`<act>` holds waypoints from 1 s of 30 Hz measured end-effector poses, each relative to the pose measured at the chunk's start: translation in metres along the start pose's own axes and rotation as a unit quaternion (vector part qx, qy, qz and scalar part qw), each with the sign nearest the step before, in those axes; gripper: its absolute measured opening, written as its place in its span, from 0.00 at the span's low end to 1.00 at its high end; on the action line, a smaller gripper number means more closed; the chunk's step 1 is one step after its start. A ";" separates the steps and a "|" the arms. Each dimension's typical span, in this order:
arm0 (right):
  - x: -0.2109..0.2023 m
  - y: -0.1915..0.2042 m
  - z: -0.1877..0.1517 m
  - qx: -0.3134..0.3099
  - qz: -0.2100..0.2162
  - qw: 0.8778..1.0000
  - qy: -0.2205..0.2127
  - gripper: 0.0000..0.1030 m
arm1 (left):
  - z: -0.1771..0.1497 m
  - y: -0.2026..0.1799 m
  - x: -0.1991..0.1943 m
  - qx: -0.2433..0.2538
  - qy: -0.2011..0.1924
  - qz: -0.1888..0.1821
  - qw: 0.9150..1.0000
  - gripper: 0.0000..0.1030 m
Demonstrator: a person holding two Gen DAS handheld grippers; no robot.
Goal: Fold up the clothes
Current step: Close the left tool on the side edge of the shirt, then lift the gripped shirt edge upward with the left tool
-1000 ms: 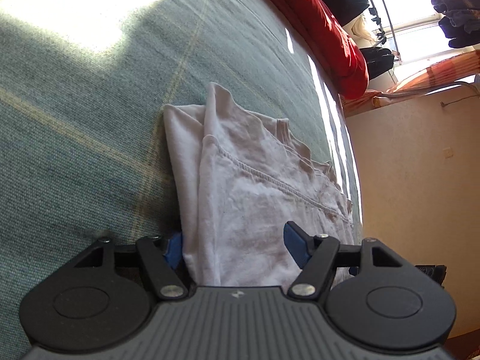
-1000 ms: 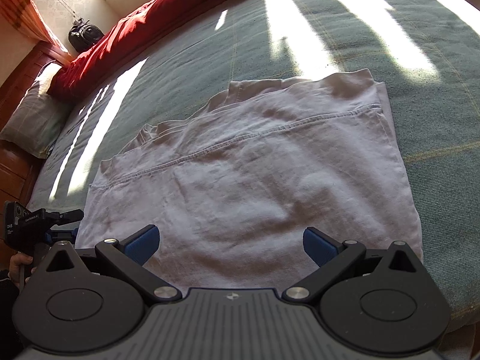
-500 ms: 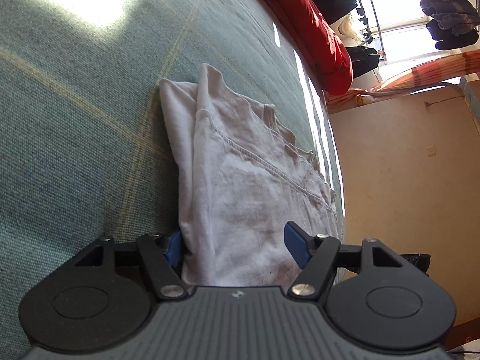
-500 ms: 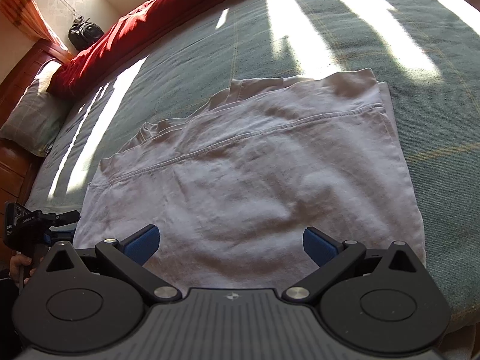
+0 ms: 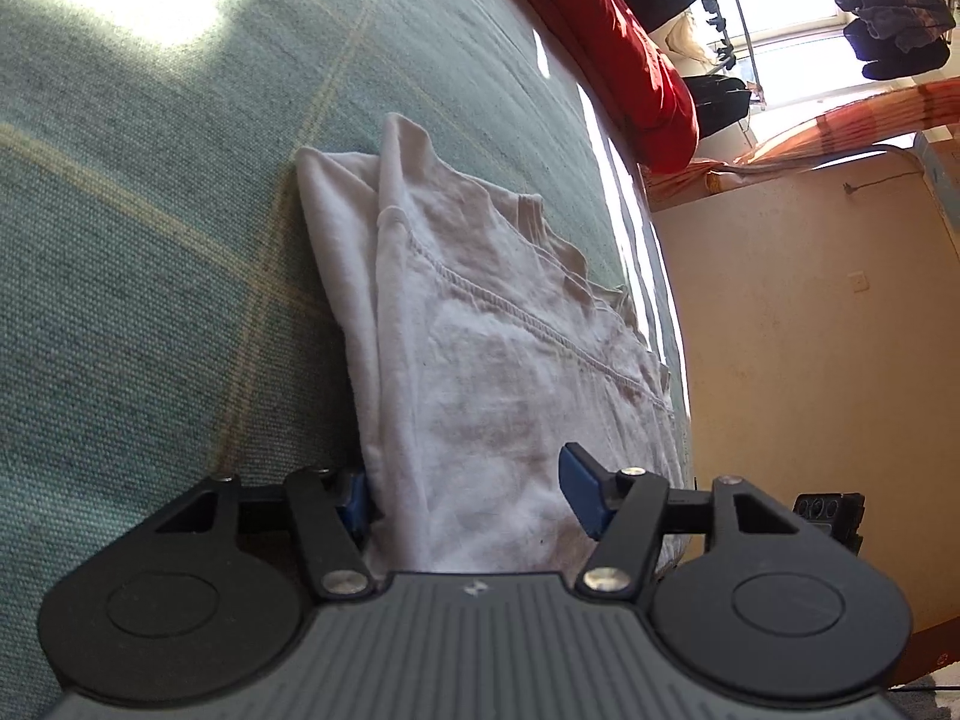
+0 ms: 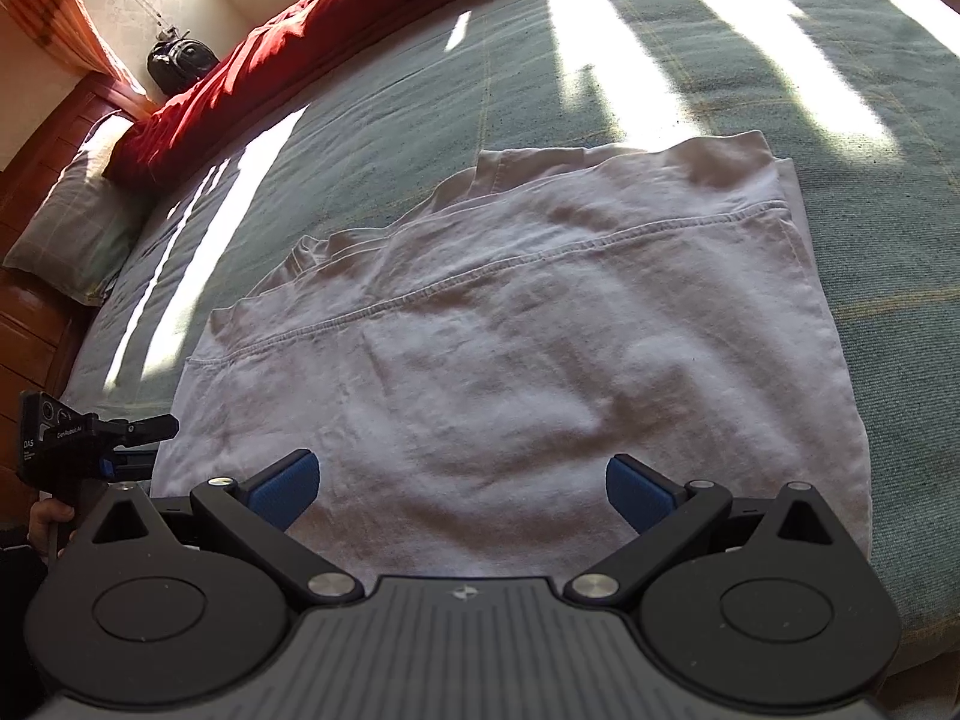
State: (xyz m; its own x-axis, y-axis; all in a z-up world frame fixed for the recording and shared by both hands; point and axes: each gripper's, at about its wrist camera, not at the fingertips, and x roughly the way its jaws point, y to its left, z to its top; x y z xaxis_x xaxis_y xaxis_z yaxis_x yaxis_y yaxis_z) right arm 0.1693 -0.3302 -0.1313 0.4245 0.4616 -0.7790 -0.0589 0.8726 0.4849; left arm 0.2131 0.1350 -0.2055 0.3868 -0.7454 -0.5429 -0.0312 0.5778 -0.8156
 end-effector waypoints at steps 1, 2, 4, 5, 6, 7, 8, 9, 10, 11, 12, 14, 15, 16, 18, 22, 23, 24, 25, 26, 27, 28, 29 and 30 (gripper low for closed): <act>0.000 -0.001 0.000 0.001 -0.001 1.000 0.000 1.00 | 0.002 0.001 0.001 -0.005 0.001 0.002 1.000 0.58; 0.000 -0.002 -0.001 0.003 -0.001 1.000 0.001 1.00 | 0.005 0.001 0.004 -0.009 0.003 0.005 1.000 0.56; 0.002 -0.003 -0.001 0.006 -0.002 1.000 0.001 1.00 | 0.010 0.000 0.008 -0.015 0.006 0.014 1.000 0.51; 0.002 -0.002 -0.001 0.007 -0.001 1.000 0.001 1.00 | 0.011 -0.001 0.007 -0.014 0.009 0.024 1.000 0.44; 0.002 -0.001 -0.002 0.005 0.001 1.000 0.001 1.00 | 0.012 -0.001 0.007 -0.014 0.012 0.035 0.999 0.38; 0.001 0.000 -0.002 0.003 0.003 1.000 0.001 1.00 | 0.012 0.000 0.007 -0.017 0.014 0.048 0.999 0.25; 0.001 0.001 -0.003 0.000 0.005 1.000 0.000 1.00 | 0.011 0.002 0.007 -0.028 0.015 0.059 0.998 0.17; 0.000 0.001 -0.002 0.001 0.005 1.000 -0.001 1.00 | 0.011 0.004 0.007 -0.040 0.014 0.060 0.997 0.17; 0.000 0.001 -0.002 0.001 0.004 1.000 -0.002 1.00 | 0.010 0.003 0.007 -0.044 0.013 0.064 0.997 0.16; -0.001 0.001 -0.002 0.002 0.004 1.000 -0.003 1.00 | 0.009 -0.002 0.007 -0.036 0.012 0.075 0.996 0.16; -0.002 0.001 -0.002 0.002 0.004 1.000 -0.004 1.00 | 0.008 -0.008 0.008 -0.025 0.012 0.089 0.996 0.16; -0.004 0.001 -0.002 0.000 0.004 1.000 -0.006 1.00 | 0.009 -0.019 0.010 -0.013 0.012 0.117 0.993 0.14; -0.005 0.002 -0.002 -0.002 0.004 1.000 -0.008 1.00 | 0.009 -0.023 0.011 -0.010 0.013 0.128 0.992 0.14; -0.006 0.002 -0.002 -0.003 0.003 1.000 -0.010 1.00 | 0.010 -0.028 0.011 -0.007 0.013 0.138 0.990 0.13; -0.010 0.003 -0.002 -0.008 0.001 1.000 -0.015 1.00 | 0.009 -0.036 0.010 -0.007 0.014 0.158 0.987 0.12; -0.017 0.003 -0.003 -0.017 -0.005 1.000 -0.023 1.00 | 0.009 -0.054 0.006 0.004 0.007 0.187 0.982 0.08; -0.018 0.002 -0.003 -0.019 -0.004 0.999 -0.026 1.00 | 0.008 -0.057 0.005 0.005 0.004 0.188 0.982 0.08; -0.019 0.003 -0.003 -0.020 -0.002 0.999 -0.029 1.00 | 0.008 -0.061 0.003 0.005 0.002 0.187 0.982 0.08; -0.021 0.003 -0.003 -0.021 0.003 0.999 -0.032 1.00 | 0.008 -0.065 0.001 0.006 -0.001 0.185 0.983 0.08; -0.022 0.003 -0.003 -0.022 0.006 0.999 -0.033 1.00 | 0.008 -0.071 -0.001 0.010 -0.004 0.184 0.983 0.08; -0.022 0.004 -0.002 -0.023 0.008 0.999 -0.035 1.00 | 0.009 -0.077 -0.001 0.014 -0.007 0.183 0.983 0.08; -0.023 0.005 -0.001 -0.023 0.010 0.999 -0.036 1.00 | 0.009 -0.081 -0.003 0.016 -0.009 0.182 0.983 0.07; -0.023 0.005 -0.001 -0.023 0.012 0.999 -0.038 1.00 | 0.009 -0.085 -0.004 0.018 -0.010 0.180 0.983 0.07; -0.023 0.006 0.000 -0.023 0.014 0.999 -0.039 1.00 | 0.009 -0.090 -0.005 0.021 -0.011 0.178 0.984 0.07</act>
State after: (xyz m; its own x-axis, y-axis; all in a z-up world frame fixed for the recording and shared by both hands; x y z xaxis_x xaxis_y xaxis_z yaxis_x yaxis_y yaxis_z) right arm 0.1591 -0.3358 -0.1108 0.4904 0.4743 -0.7311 -0.1122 0.8663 0.4867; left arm 0.2222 0.0899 -0.1277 0.3783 -0.4861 -0.7877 -0.1310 0.8143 -0.5655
